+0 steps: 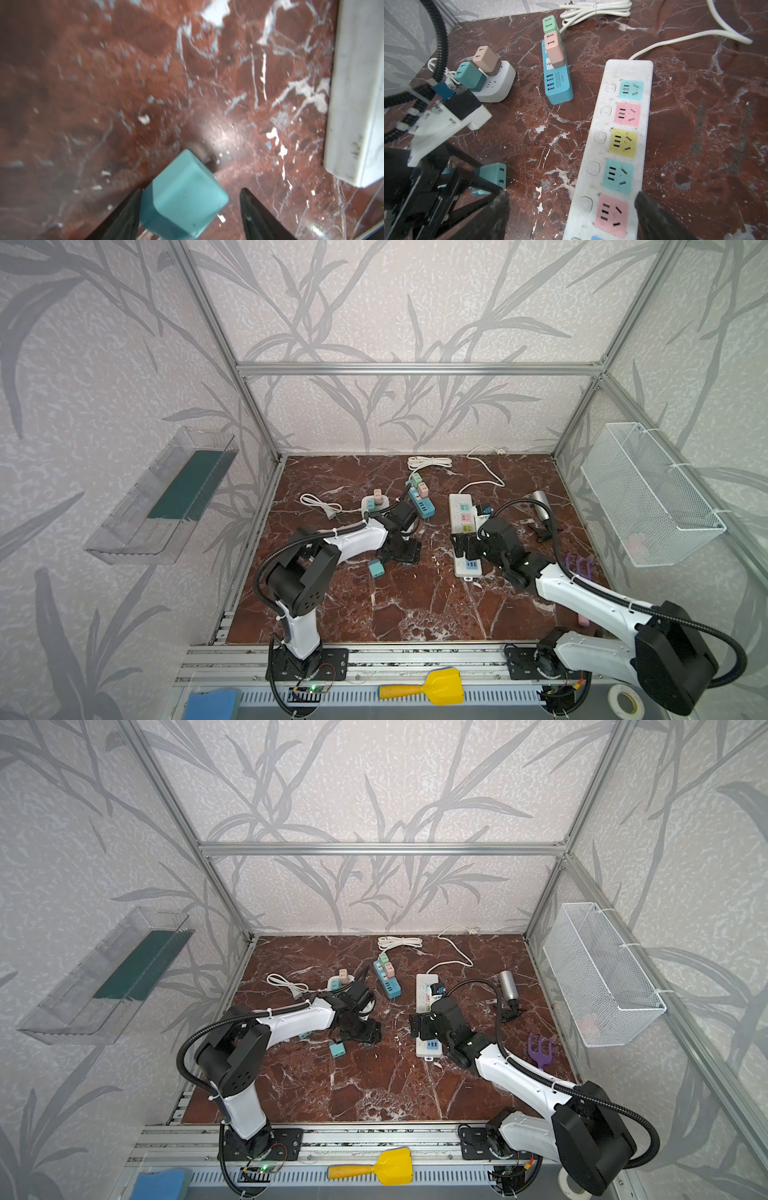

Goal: Insert the plug
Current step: 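Close left gripper on a loose teal adapter and lift it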

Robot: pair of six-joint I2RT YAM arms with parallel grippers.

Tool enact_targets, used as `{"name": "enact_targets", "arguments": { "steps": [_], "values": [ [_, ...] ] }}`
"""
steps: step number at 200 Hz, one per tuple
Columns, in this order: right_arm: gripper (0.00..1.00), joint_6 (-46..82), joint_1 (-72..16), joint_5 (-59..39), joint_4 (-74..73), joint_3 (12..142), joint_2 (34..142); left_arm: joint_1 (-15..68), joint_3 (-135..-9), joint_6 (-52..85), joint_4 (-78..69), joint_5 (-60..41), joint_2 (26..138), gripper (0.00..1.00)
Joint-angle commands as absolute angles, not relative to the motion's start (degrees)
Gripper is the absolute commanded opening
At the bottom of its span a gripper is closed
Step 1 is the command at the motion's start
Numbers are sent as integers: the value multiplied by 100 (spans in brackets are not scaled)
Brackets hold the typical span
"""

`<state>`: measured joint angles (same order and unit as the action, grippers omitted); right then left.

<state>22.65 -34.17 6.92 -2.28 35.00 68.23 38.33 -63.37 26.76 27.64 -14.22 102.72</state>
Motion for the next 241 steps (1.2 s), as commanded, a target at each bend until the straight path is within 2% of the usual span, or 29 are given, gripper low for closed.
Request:
{"name": "enact_targets", "arguments": {
  "steps": [1,26,55,83,121,152,219,241],
  "values": [
    [93,2215,-3406,646,-299,3549,6750,4045,-6032,3175,2376,-1580,9825,74],
    [93,2197,-3409,702,-283,3542,6724,4295,-5935,3350,2425,-1353,9612,75],
    [93,2197,-3403,717,-261,3549,6708,4337,-6196,3225,3231,-285,9532,74],
    [93,2197,-3402,764,-245,3533,6651,4527,-6667,3084,3764,255,9797,75],
    [93,2197,-3407,817,-246,3502,6609,4897,-7269,3093,4131,491,10420,73],
    [93,2197,-3405,798,-246,3519,6636,4957,-7436,3357,4212,505,10773,68],
    [93,2206,-3410,769,-245,3524,6636,5067,-7514,3634,4374,958,10996,66],
    [93,2206,-3404,760,-236,3526,6636,5054,-7550,3662,4420,1136,10991,63]
  ]
}}
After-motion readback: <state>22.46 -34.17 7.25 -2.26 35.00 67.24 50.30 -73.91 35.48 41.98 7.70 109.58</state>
